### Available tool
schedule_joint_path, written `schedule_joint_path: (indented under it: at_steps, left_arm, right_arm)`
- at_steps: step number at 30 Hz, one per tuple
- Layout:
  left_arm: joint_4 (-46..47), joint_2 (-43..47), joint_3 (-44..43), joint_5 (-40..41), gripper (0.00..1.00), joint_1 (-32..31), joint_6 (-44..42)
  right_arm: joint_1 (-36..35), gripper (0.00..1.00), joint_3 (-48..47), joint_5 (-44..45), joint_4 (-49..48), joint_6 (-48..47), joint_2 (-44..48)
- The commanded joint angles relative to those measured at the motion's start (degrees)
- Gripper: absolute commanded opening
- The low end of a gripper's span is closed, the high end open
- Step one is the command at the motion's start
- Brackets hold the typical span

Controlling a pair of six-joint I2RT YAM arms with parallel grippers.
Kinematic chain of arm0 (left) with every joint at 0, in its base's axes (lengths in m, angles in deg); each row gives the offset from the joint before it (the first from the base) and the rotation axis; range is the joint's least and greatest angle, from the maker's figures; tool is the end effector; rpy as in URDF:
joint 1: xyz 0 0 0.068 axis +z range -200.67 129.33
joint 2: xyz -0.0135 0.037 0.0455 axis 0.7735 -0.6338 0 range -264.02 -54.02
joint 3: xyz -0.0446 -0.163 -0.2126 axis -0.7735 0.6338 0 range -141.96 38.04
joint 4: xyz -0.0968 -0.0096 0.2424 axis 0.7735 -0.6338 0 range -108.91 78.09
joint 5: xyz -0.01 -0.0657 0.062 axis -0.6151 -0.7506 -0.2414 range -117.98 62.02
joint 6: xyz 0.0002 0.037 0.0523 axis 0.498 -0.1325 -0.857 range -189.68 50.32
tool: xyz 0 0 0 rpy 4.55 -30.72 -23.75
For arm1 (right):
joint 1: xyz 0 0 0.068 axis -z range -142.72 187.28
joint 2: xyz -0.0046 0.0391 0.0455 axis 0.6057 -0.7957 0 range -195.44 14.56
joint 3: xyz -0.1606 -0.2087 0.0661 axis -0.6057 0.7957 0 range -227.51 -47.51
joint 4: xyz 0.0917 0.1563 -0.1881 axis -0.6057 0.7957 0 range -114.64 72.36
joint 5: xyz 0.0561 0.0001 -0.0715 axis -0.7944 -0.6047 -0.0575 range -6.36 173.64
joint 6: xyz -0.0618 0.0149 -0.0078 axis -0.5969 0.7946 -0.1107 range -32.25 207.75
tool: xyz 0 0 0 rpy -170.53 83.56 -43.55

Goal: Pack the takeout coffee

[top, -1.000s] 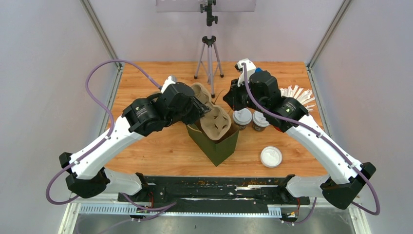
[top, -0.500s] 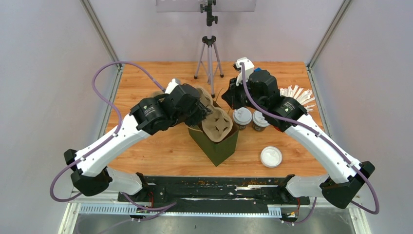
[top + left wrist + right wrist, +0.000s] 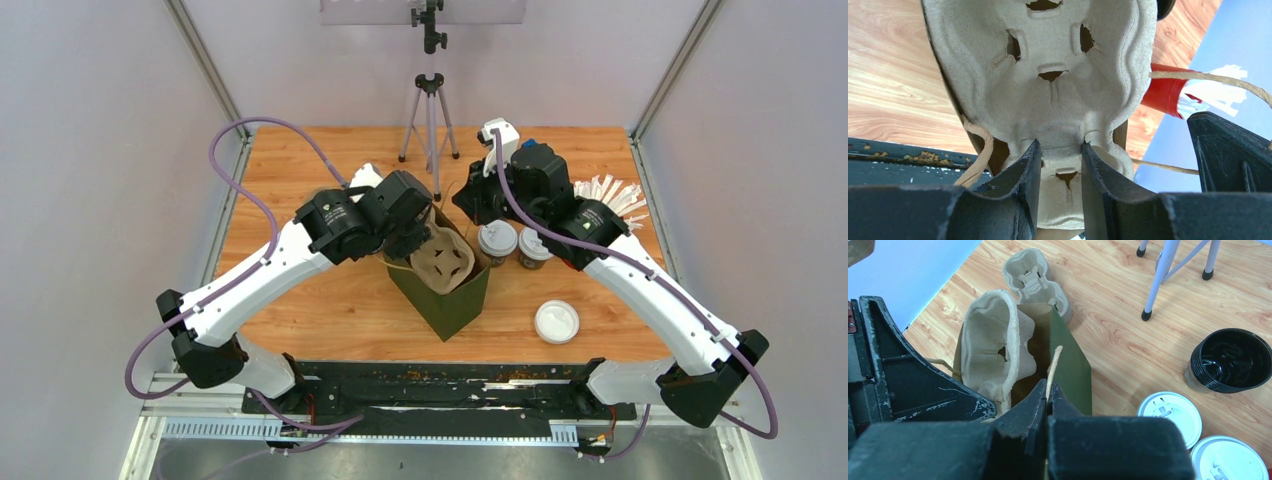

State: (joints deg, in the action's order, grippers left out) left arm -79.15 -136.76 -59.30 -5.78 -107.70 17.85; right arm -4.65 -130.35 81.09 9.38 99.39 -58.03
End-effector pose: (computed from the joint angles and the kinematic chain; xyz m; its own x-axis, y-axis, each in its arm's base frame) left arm 0.1688 -0.2258 0.3986 -0.6701 -0.6667 -0.3263 -0.4039 0.6963 -0.5933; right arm 0.2103 0.1919 0.4170 -0.4344 -0.1192 -0.8928 -0.6230 0.7556 0.2023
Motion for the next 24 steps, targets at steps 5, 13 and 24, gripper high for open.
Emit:
schedule_joint_path:
  at_steps: [5,13,24]
  left_arm:
    - [-4.52,-1.44,-3.62,4.31,0.28,-0.35,1.38]
    - [-9.14,-4.69,-6.21,3.98,0.28,-0.42,1.37]
    - [-8.15,-4.33,-4.27,3.7,0.29,-0.37,0.95]
  right_arm:
    - [-0.24,0.0,1.34,-0.95,-3.76,-1.1,1.1]
    - [-0.18,0.0,1.42,0.34,-3.53,-2.49,0.63]
    - [-0.21,0.0,0.87,3.77,-4.74,-7.78,0.78]
